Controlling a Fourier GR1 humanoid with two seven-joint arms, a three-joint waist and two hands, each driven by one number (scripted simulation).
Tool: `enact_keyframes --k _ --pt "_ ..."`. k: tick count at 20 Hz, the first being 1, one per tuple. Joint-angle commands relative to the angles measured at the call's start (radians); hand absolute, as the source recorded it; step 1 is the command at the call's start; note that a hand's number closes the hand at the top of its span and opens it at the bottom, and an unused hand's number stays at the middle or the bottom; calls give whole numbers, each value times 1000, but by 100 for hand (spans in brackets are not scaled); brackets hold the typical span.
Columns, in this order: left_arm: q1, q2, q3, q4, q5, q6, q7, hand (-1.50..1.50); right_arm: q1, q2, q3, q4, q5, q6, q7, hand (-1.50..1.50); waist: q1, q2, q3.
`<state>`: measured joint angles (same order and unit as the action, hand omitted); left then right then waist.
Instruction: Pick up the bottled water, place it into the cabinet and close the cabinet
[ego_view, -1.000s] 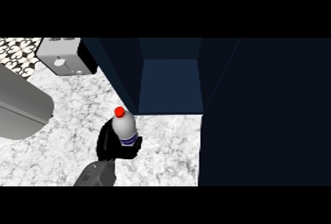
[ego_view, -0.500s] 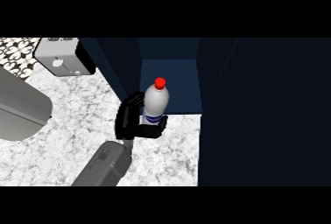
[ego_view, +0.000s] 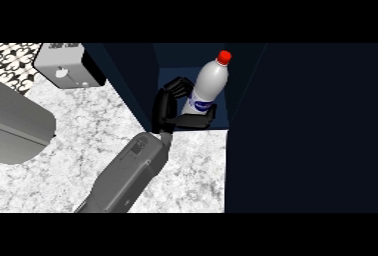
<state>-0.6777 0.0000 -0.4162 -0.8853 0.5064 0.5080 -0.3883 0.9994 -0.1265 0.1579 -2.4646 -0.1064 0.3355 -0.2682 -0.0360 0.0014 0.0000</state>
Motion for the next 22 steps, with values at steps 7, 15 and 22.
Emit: enact_keyframes --k 7,15,22 --pt "-244 0 77 335 76 16 -21 150 -57 -19 -89 -29 -146 35 29 -150 -17 10 0" --pt "-366 2 68 599 -9 116 -14 150 -65 1 -88 -14 -131 36 38 -150 -38 19 0" --pt "-390 52 184 671 54 94 -106 150 -64 5 -90 -23 -145 58 30 -150 -52 30 -2"
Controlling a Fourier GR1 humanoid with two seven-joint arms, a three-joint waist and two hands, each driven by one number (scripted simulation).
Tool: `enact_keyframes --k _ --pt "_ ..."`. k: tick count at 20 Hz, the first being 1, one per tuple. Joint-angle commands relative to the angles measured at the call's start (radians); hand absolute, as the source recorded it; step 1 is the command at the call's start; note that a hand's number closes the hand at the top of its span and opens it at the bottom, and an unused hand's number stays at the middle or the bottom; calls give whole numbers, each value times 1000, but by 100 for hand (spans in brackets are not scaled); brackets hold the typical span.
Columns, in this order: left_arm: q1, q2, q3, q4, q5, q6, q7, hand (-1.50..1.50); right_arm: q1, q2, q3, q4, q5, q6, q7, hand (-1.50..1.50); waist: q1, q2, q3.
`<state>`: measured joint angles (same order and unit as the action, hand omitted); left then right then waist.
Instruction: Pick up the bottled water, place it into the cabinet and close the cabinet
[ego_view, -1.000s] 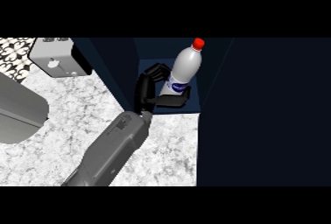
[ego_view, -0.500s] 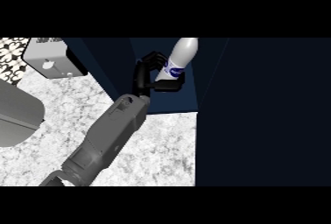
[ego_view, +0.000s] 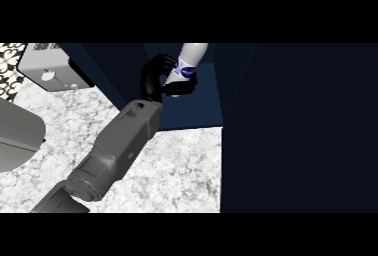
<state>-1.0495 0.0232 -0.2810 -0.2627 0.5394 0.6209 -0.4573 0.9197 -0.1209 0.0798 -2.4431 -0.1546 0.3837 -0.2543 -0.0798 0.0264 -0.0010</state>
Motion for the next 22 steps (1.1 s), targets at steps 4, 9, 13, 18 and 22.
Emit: enact_keyframes --k 4,9,13,18,22 --pt "-82 23 10 123 -37 52 -39 -150 -17 -8 -25 -14 -90 25 4 -150 -22 9 1" --pt "-89 11 -4 167 -70 124 -95 -150 13 10 1 -10 -57 34 -20 -150 -26 5 0" --pt "-129 41 2 191 -73 100 -76 -150 -22 7 7 -14 -70 32 7 -150 -24 15 -1" --pt "-136 17 11 168 -70 5 -110 -150 -1 -2 22 -21 -68 55 8 -150 -25 13 -1" --pt "-151 33 75 91 -14 -99 -190 -150 4 -5 8 -24 -78 55 9 -150 -10 9 -2"
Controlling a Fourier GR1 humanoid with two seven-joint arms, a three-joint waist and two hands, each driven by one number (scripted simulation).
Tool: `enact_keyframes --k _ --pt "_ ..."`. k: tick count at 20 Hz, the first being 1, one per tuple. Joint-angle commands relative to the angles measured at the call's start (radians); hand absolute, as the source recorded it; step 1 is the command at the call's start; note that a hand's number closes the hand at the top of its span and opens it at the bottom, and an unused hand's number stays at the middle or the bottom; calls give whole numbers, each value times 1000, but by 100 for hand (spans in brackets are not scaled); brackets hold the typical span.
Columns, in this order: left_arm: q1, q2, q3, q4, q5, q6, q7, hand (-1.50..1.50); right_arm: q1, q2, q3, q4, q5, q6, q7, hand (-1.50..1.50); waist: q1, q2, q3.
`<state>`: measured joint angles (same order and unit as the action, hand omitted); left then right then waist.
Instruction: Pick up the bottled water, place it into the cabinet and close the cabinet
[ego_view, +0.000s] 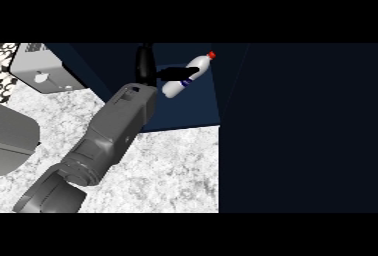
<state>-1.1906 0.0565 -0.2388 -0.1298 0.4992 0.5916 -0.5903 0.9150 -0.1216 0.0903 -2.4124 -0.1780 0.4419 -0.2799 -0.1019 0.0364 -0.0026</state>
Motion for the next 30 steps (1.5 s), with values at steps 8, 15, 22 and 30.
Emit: enact_keyframes --k 8,15,22,30 --pt "-8 -48 71 -74 40 -189 -111 -150 54 -1 5 -68 -61 13 43 -150 54 -25 2" --pt "97 -56 18 -187 48 -198 -88 -150 113 20 40 -147 -48 1 71 -150 77 -41 2" --pt "285 -56 -89 -406 113 -223 -60 -150 83 42 81 -149 -1 -38 106 -150 83 -44 2" --pt "517 -56 -232 -755 152 -316 -20 -150 111 38 88 -126 15 -46 73 -150 116 -53 2"
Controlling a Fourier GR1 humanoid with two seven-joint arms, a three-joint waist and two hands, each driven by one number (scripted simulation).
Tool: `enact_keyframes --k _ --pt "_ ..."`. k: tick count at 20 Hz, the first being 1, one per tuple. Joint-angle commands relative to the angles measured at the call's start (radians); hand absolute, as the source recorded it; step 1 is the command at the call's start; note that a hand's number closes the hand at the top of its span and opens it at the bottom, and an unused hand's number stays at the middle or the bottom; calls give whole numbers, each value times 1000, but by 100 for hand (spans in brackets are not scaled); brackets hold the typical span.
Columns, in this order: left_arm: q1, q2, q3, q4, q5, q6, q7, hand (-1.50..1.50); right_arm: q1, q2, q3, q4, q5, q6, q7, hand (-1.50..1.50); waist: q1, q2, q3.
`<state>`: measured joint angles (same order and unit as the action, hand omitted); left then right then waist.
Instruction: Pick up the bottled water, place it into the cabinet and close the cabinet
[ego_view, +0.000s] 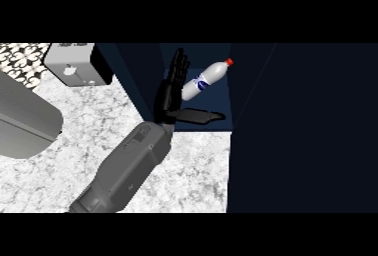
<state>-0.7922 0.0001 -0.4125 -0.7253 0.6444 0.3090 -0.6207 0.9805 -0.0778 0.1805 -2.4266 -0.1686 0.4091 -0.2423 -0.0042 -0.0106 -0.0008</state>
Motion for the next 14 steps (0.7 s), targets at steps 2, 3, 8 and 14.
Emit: enact_keyframes --k 2,3,8,14 --pt "128 0 -68 -244 -5 -10 45 -150 -23 4 -4 -92 11 -44 66 -150 18 2 0" --pt "185 8 -85 -261 -21 -36 29 -150 -26 -19 -27 -111 -40 -28 77 -150 17 4 0" --pt "309 30 -150 -461 -50 -4 68 -150 39 -43 -13 -122 37 4 20 -150 5 1 1" --pt "512 169 -181 -659 -36 -65 99 150 10 -120 44 -126 139 77 20 150 16 1 0"
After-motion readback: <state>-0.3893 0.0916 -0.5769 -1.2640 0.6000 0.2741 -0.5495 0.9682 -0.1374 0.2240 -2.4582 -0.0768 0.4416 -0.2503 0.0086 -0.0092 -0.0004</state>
